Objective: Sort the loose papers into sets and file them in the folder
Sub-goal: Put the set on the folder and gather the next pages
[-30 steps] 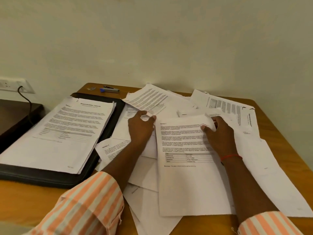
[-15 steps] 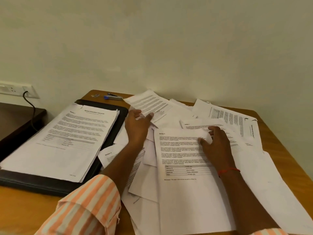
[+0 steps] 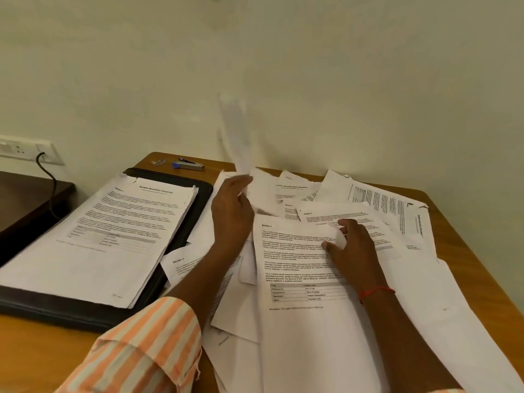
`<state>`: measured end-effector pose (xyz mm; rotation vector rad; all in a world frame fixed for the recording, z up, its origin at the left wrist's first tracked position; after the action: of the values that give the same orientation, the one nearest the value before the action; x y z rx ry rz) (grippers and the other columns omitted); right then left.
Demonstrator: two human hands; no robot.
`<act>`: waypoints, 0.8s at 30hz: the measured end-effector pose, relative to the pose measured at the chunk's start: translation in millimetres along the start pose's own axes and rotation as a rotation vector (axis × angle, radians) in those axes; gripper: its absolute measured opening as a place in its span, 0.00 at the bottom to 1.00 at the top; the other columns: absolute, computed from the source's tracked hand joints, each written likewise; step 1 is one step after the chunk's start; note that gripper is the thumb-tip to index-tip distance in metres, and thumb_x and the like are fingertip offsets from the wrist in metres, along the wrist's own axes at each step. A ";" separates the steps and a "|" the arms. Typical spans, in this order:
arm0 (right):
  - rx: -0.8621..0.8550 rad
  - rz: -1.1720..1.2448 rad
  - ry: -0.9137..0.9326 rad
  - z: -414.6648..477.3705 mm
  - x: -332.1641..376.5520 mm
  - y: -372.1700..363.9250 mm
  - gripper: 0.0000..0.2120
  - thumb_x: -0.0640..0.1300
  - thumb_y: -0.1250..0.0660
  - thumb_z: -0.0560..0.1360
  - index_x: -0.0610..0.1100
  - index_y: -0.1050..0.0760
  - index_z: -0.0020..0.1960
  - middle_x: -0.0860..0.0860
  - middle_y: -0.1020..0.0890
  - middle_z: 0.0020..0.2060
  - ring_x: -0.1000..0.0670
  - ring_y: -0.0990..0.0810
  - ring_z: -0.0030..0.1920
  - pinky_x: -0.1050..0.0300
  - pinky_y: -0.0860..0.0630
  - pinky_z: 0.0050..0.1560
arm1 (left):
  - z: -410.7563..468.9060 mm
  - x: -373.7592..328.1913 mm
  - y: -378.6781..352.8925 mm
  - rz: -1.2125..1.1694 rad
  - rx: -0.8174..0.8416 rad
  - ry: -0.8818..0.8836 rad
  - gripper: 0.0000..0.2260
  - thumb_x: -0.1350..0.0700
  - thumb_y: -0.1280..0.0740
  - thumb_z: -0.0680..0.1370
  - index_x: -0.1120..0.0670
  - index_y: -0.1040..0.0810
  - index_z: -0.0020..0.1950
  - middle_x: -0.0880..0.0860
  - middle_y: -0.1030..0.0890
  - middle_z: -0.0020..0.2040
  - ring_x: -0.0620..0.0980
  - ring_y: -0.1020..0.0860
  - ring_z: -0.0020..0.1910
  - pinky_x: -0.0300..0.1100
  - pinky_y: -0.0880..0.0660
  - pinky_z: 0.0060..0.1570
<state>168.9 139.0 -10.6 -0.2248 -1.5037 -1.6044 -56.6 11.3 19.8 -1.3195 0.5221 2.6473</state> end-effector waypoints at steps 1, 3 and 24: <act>0.000 0.002 -0.002 0.1 0.1 0.0 0.29 0.44 0.22 0.71 0.42 0.30 0.68 0.44 0.25 0.65 0.42 0.27 0.66 0.41 0.29 0.68 | 1.5 -11.0 3.7 0.036 -0.035 -0.163 0.17 0.70 0.34 0.78 0.56 0.18 0.62 0.50 0.19 0.62 0.38 0.25 0.58 0.34 0.22 0.58; 0.000 0.012 -0.008 -0.1 -0.4 -0.8 0.30 0.44 0.22 0.71 0.42 0.30 0.69 0.44 0.26 0.65 0.42 0.28 0.67 0.41 0.29 0.68 | 1.3 -30.7 11.1 0.009 -0.115 -0.401 0.17 0.72 0.34 0.77 0.59 0.17 0.61 0.52 0.18 0.61 0.38 0.25 0.58 0.36 0.22 0.59; -0.110 0.892 0.001 -8.7 16.2 26.6 0.17 0.51 0.35 0.81 0.50 0.24 0.68 0.54 0.19 0.64 0.52 0.23 0.67 0.45 0.30 0.71 | -31.5 4.8 -21.5 -0.208 0.251 0.343 0.16 0.72 0.38 0.76 0.56 0.16 0.51 0.47 0.17 0.53 0.38 0.22 0.49 0.23 0.27 0.45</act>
<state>181.6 127.6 16.8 -0.8247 -1.0635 -0.9496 -30.1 19.7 -6.8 -1.6501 0.6898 2.1212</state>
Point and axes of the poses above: each hand's wrist, its own z-axis towards the middle knuckle, its own y-axis out of the back of the hand, x = y × z, the point moved 2 cm from there along z, towards the middle knuckle
